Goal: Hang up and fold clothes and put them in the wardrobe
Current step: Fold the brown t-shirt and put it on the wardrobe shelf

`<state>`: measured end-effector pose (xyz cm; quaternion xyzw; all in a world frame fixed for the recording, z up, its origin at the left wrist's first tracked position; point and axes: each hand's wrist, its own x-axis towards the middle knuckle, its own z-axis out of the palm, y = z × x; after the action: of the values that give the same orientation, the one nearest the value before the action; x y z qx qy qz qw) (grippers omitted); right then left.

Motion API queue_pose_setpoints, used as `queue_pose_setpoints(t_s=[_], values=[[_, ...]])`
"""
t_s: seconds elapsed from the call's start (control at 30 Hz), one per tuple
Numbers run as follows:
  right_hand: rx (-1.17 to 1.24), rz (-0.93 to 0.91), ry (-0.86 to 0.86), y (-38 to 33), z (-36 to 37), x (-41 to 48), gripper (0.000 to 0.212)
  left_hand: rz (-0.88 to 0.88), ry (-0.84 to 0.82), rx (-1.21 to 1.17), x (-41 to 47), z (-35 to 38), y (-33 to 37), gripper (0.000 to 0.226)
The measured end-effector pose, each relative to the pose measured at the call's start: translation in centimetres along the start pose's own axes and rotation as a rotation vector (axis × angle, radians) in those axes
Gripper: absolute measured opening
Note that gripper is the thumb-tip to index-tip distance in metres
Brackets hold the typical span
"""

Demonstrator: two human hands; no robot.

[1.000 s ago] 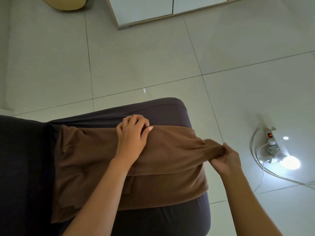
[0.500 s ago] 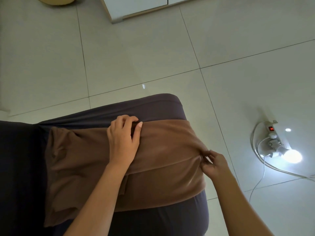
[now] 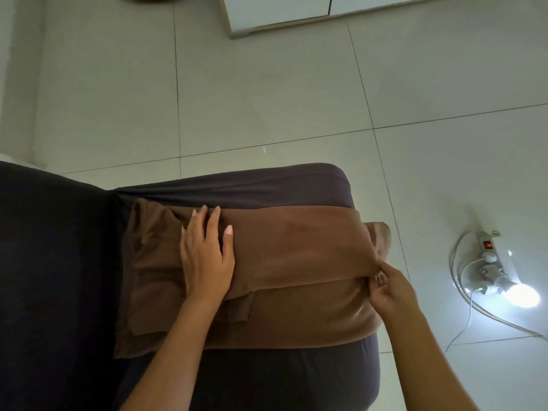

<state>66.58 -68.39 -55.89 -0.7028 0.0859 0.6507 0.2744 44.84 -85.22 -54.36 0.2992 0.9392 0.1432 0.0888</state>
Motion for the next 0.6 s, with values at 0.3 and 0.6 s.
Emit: queue_pose_setpoints(t_s=[0.3,0.6], values=[[-0.784,-0.909,0.205,6.0,2.3,-6.6,0.031,-0.345,0.049,-0.025,1.3,-5.2,-6.4,0.055],[-1.412,-1.112,-0.694,16.8,7.2,-11.7,0.018,-0.41,0.155,-0.354,2.6,-6.7,-8.3,0.028]])
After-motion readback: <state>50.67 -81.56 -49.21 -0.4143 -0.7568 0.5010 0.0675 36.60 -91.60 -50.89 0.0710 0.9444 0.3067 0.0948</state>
